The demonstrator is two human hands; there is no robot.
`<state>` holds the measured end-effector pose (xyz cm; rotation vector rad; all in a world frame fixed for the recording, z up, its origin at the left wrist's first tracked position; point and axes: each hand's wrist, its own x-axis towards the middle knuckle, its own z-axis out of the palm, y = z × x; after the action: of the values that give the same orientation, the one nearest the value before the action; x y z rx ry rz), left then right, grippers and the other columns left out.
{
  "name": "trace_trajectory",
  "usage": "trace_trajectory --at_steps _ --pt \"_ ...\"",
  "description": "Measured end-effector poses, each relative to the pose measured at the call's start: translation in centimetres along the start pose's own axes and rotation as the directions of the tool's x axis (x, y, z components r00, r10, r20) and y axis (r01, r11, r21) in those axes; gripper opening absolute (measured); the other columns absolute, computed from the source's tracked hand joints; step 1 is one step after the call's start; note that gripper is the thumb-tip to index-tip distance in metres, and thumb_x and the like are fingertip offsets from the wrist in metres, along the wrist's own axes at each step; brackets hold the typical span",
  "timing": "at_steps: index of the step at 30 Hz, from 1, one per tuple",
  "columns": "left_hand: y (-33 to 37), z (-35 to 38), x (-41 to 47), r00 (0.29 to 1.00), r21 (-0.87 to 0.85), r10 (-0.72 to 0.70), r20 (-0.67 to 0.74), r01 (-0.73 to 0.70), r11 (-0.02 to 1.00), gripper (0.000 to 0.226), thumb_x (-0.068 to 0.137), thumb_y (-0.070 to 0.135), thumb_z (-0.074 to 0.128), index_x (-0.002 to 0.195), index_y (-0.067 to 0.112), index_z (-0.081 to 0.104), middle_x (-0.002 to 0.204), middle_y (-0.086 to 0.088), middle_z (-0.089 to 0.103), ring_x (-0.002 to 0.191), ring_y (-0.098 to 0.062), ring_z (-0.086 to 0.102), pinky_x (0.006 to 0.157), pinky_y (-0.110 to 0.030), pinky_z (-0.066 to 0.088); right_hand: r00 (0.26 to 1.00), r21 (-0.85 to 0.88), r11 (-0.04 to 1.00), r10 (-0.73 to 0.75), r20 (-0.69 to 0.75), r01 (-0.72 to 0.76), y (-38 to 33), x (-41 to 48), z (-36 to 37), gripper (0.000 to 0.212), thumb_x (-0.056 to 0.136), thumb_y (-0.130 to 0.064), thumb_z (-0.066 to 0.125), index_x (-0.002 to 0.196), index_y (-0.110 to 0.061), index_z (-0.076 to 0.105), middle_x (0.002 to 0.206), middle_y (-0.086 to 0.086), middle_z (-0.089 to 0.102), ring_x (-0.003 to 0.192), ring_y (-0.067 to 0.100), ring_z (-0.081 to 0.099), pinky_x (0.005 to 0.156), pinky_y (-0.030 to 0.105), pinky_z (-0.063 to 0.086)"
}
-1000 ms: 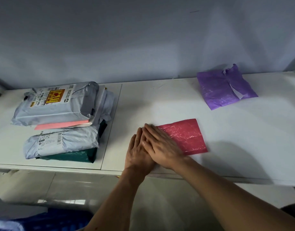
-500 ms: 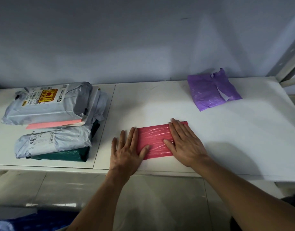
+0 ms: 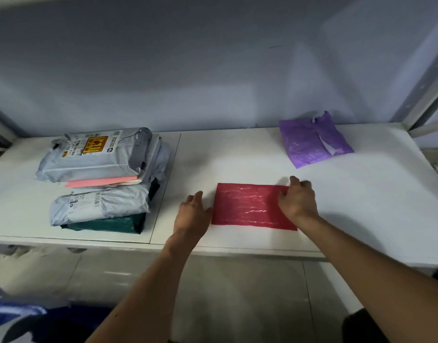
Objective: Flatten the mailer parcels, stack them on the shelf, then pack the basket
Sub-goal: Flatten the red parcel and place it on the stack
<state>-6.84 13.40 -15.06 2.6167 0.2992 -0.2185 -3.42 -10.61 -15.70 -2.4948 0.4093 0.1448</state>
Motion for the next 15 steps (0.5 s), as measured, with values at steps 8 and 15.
trace_trajectory --at_steps 8,15 --pt "1.3 -0.5 -1.8 0.915 -0.509 -0.346 0.208 0.403 0.76 0.025 0.084 0.001 0.062 0.106 0.012 0.061 0.088 -0.019 0.067 0.06 -0.023 0.057 0.052 -0.027 0.048 0.951 0.17 0.956 0.197 0.238 -0.241 -0.3 -1.5 -1.2 0.026 0.081 -0.011 0.063 0.106 -0.006 0.062 0.104 0.015 0.067 0.088 0.028 0.062 0.057 0.023 0.042" --pt "1.6 -1.6 -2.4 0.85 -0.756 -0.365 0.379 0.512 0.408 0.01 0.085 -0.006 0.06 0.092 -0.011 0.065 0.08 -0.02 0.066 0.059 -0.027 0.064 0.06 -0.032 0.061 0.931 0.262 0.95 0.064 0.361 -0.167 -0.6 -3.1 -1.5 0.013 0.077 -0.008 0.066 0.088 -0.015 0.064 0.079 0.009 0.068 0.068 0.023 0.063 0.067 0.035 0.055"
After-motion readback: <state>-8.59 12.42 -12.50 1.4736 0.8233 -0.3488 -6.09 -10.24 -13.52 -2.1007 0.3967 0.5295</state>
